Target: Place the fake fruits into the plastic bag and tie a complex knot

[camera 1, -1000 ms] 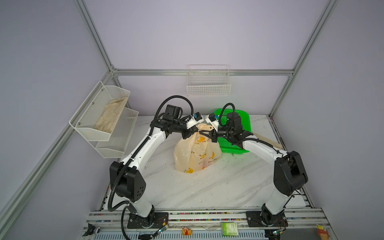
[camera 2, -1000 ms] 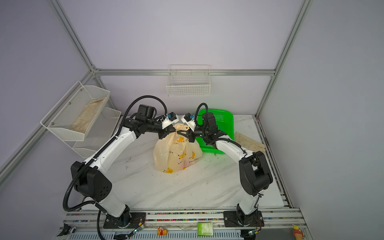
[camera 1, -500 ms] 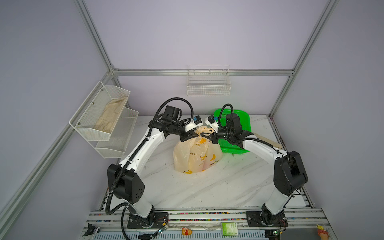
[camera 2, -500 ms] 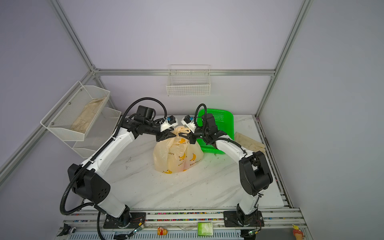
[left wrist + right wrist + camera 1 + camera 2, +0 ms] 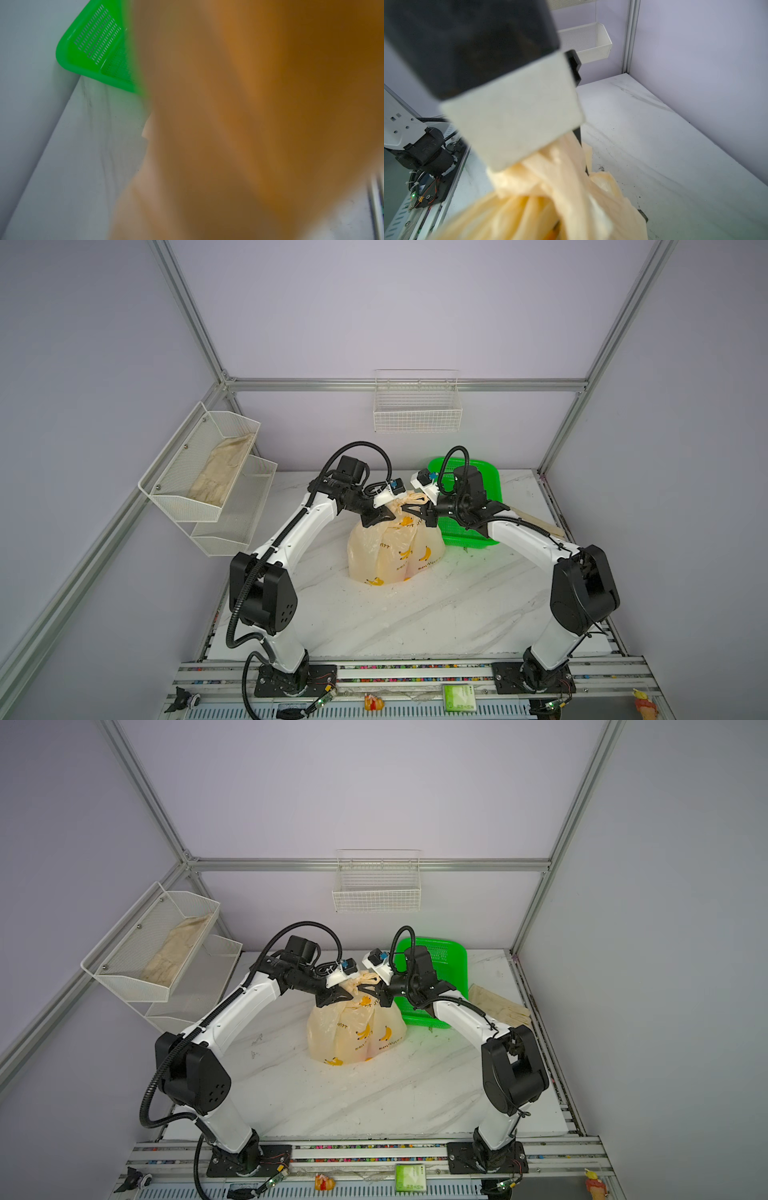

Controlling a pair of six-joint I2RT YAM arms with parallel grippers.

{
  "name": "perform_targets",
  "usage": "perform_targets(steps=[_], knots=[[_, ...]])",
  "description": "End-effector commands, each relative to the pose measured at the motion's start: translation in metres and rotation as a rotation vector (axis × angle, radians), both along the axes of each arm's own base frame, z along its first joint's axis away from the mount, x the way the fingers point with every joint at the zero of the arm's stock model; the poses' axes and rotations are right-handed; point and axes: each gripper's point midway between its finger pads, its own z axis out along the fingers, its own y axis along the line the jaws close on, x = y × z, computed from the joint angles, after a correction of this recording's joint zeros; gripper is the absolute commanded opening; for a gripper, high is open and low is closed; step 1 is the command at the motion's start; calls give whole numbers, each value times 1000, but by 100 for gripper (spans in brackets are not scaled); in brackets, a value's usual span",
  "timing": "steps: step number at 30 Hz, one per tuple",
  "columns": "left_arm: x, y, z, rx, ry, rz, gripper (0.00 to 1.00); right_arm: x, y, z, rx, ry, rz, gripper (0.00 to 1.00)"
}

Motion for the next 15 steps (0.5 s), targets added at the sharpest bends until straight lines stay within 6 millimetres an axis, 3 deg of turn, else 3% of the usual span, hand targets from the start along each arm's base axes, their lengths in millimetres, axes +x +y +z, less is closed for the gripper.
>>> perform_targets(steps=[1,5,10,15], knots=[[2,0,43,-61,-75,10,11,4,-6,16,-3,-84,-34,0],[-1,1,58,-96,-85,32,0,13,-8,3,-46,-88,-78,0],[-7,-1,71,-151,-51,53,0,26,-9,-5,-70,-130,-151,0],[-15,-12,80,-246,35,59,0,40,2,-3,-64,-180,-274,0]])
